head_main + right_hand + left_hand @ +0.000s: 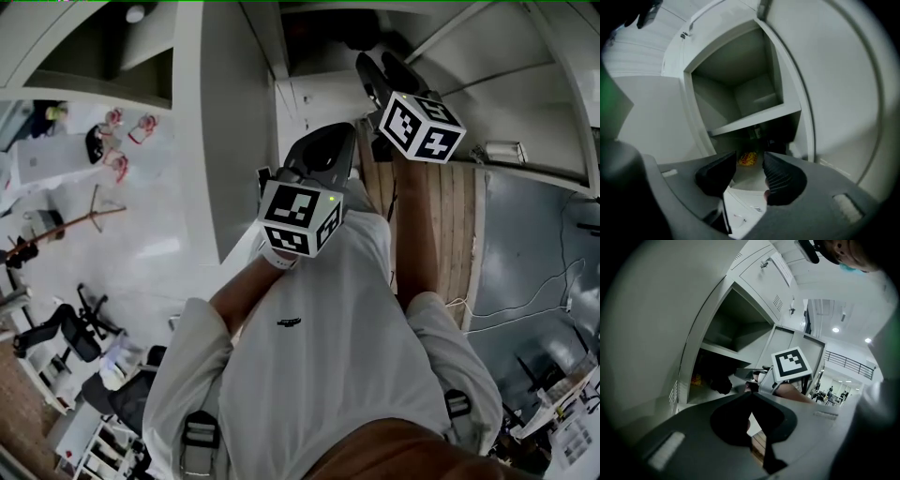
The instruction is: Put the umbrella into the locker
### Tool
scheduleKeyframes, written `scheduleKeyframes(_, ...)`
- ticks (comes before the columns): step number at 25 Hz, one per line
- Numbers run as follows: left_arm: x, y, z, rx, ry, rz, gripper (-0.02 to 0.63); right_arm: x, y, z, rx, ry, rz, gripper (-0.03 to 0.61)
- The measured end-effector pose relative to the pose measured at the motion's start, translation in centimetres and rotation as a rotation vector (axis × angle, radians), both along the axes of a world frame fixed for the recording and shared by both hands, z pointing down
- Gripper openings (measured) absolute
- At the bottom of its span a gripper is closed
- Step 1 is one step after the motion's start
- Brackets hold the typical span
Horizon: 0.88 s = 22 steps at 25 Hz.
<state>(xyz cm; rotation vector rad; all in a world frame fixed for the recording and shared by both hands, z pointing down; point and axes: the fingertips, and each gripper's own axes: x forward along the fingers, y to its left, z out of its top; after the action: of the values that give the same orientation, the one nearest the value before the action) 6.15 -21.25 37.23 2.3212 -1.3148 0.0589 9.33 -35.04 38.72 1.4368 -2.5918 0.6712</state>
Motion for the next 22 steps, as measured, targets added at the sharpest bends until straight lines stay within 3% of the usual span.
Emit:
scheduleKeyframes(12, 1.0, 0.9, -0.8, 0.030, 0.004, 0.041, 0.013, 3.9, 5.2, -3.1, 0.065, 0.035, 0.079, 0.050)
scheduleKeyframes(22, 1.5, 1.5, -1.3, 0.052, 0.009, 0.063, 0.012, 5.7, 9.0, -6.7, 0.167, 0.072, 0.123, 0.003)
